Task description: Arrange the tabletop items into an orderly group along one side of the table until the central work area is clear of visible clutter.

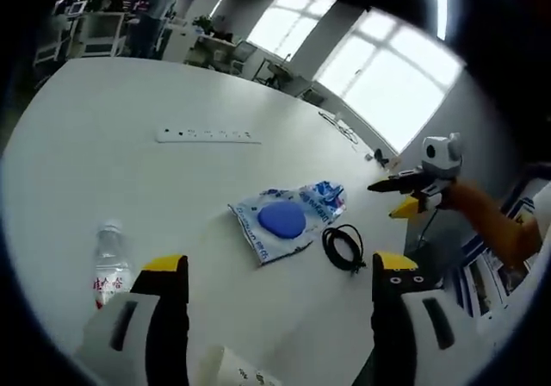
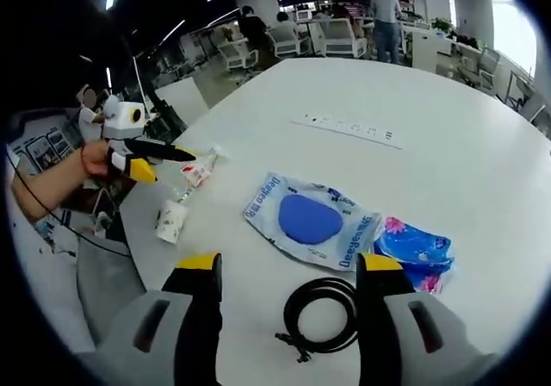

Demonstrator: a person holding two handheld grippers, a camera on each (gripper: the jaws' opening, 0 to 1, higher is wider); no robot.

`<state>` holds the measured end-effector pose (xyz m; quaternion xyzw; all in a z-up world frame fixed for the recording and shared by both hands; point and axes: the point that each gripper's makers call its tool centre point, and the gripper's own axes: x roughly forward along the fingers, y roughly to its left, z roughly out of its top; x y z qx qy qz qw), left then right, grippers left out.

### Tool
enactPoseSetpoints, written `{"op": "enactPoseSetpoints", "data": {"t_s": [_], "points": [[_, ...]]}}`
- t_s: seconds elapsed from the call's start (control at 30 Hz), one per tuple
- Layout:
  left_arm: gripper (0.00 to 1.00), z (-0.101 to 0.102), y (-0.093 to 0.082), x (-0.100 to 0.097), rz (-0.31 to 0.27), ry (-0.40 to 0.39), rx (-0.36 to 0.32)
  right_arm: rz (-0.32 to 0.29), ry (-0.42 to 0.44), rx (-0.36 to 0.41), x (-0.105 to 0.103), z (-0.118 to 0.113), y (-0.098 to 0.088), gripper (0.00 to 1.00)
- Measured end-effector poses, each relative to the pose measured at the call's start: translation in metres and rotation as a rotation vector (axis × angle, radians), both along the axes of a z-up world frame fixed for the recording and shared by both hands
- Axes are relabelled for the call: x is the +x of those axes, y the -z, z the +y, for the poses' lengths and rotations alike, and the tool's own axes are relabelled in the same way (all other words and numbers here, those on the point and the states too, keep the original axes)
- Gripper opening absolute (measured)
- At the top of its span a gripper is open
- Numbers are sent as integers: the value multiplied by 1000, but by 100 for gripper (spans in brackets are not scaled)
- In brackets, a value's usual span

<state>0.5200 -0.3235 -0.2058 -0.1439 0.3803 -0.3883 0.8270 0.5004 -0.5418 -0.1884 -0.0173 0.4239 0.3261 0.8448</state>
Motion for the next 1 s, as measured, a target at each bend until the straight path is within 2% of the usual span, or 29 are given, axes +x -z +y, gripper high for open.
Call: {"op": "enactPoseSetpoints", "data": {"t_s": [0.53,1.0], "points": [[92,31,-18,-24,-27,-43,-9,-11,-34,21,-10,23,-11,62],[92,62,-34,-47,-49,-92,-14,-11,-71,52,-16,53,-19,61]]}}
